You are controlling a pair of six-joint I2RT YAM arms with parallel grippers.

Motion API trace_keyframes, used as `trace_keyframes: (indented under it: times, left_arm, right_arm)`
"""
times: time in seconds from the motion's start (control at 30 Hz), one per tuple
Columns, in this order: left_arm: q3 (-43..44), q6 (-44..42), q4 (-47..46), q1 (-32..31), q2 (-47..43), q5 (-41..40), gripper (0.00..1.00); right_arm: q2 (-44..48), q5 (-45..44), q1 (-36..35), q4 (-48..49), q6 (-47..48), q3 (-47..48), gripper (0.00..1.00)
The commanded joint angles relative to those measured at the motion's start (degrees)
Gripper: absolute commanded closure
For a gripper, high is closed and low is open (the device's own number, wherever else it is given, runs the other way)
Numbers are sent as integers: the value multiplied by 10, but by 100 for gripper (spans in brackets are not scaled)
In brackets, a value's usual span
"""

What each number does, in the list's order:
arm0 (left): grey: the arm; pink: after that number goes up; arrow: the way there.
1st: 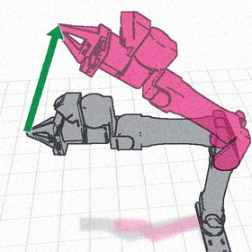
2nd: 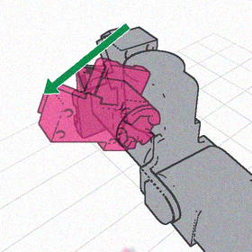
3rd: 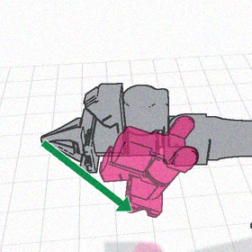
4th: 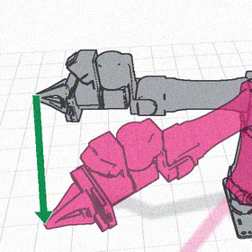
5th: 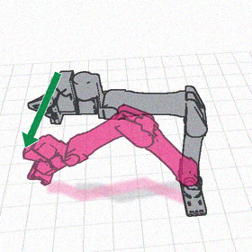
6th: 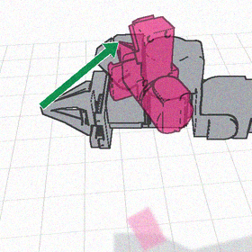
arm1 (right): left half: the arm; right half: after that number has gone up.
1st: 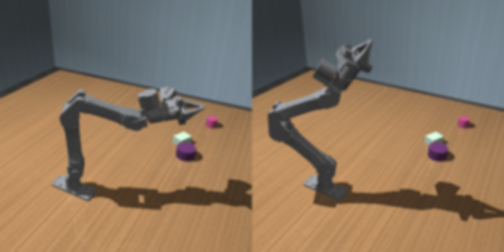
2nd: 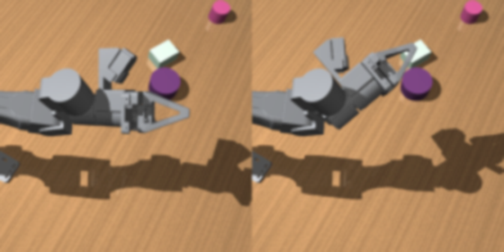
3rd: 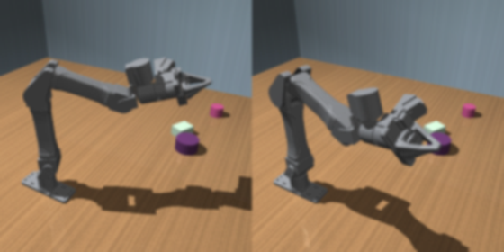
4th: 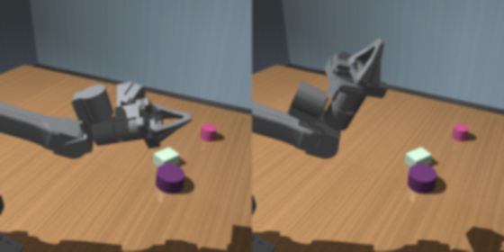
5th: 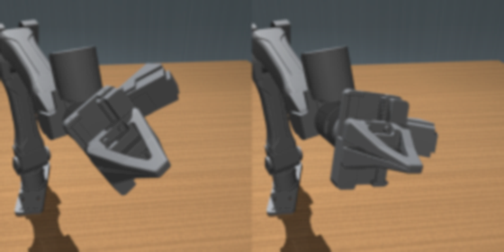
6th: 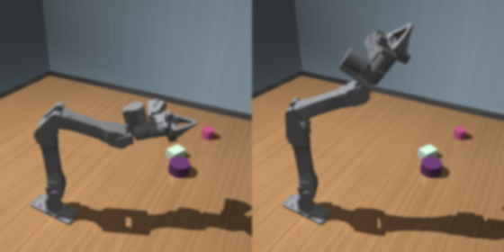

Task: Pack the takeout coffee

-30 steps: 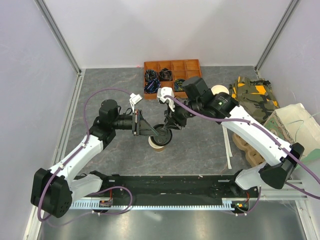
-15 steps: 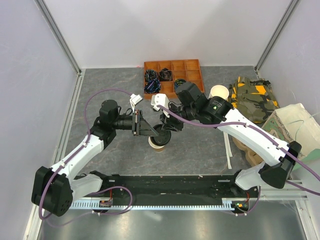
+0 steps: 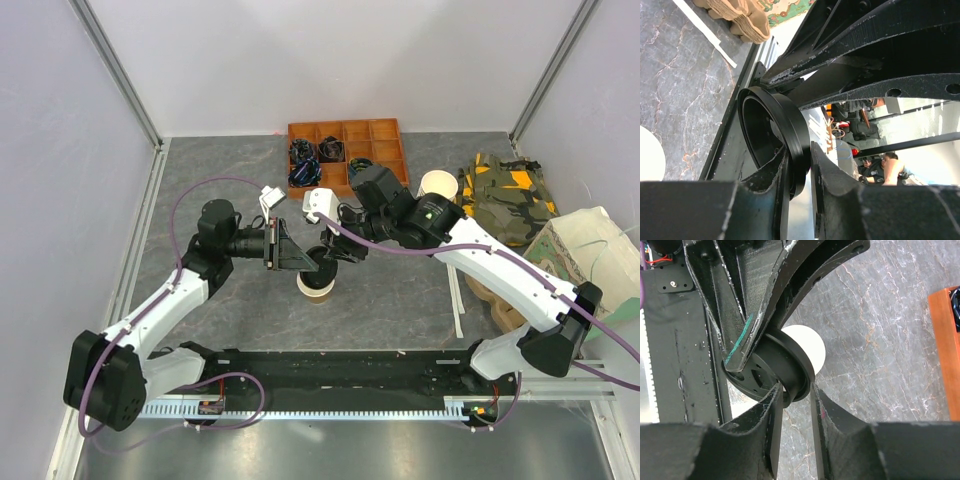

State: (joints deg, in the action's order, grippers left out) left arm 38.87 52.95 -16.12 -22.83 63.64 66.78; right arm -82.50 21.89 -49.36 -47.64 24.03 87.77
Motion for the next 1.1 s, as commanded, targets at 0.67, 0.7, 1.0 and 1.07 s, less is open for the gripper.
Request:
trace_keyframes:
  times: [0.67,0.7,1.0,1.07]
  left_arm:
    - [-6,96,-129,5,18,38,94]
    - [-7,93,-114,4,15,34,88]
    - [-18,21,5,51,-25,-15,21]
    - [-27,18,34,70,-37,-25,2]
  right_arm:
    - [9,16,-2,22,14,7,100]
    - [9,17,-2,20,14,7,100]
    - [14,-11,5,17,4,-22,100]
    - [15,-13,16,17,-2,-31,100]
